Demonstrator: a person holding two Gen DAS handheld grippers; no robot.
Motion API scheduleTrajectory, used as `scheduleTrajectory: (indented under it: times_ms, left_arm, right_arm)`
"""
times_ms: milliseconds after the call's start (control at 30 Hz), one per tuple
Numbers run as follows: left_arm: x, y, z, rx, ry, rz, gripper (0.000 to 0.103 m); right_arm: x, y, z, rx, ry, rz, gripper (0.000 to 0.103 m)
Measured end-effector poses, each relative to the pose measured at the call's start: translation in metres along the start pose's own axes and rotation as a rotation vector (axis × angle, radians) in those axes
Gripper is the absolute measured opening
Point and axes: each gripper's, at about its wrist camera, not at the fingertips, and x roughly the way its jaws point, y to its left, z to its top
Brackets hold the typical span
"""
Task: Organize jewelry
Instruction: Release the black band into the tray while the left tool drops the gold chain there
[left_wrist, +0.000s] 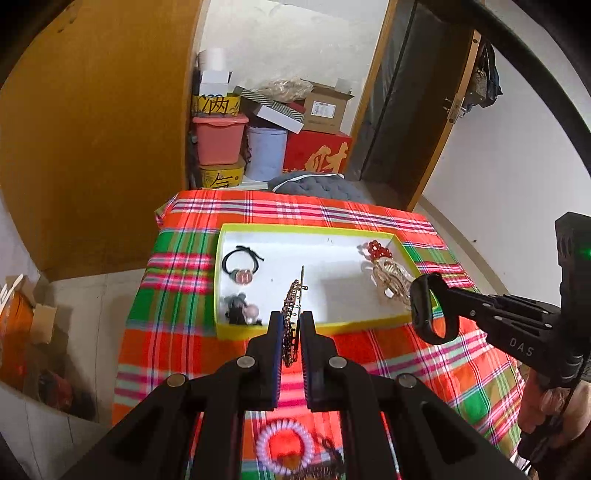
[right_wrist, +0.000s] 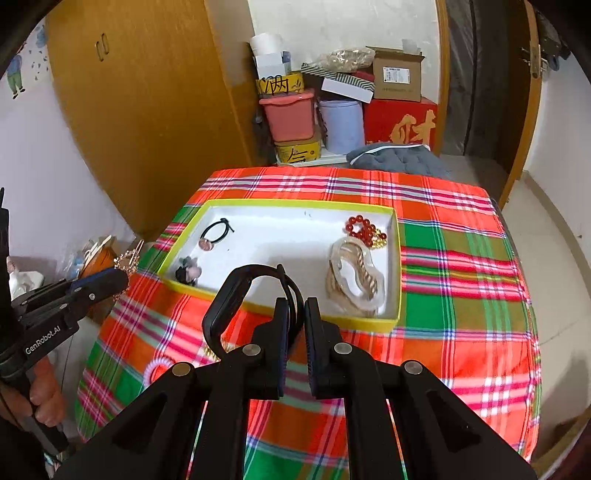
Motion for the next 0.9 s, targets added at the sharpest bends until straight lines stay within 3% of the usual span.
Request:
scheduleTrajectory:
  times_ms: [467, 900]
  left_arm:
    - [0.061, 0.011, 0.025, 0.012, 0.046, -0.011, 0.009]
    - [0.104, 0.02, 0.023, 0.007, 0.102, -0.021, 0.009]
  right_arm:
    - [0.06, -0.012, 0.017, 0.031, 0.067, 0.005, 0.008]
    - [0.089, -0.016, 0.023, 0.027, 0.104, -0.015, 0.008]
